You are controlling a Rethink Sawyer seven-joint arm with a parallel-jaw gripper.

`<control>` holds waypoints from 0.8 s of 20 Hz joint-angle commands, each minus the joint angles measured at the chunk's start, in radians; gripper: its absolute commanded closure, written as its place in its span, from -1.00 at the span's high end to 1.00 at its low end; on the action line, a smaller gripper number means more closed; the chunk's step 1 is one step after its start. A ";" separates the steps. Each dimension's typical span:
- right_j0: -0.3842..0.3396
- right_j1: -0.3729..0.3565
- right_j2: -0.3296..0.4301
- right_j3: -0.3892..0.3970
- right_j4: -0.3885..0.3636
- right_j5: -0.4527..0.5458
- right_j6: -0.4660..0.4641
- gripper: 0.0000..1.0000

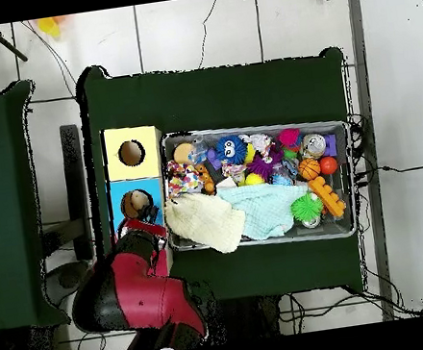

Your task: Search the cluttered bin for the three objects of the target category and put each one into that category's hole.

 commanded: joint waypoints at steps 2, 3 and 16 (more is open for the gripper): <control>0.016 0.036 0.133 0.081 0.016 -0.046 0.263 -1.00; 0.022 0.034 0.132 0.084 0.022 -0.042 0.265 -1.00; 0.039 0.036 0.152 0.138 0.054 -0.059 0.284 -1.00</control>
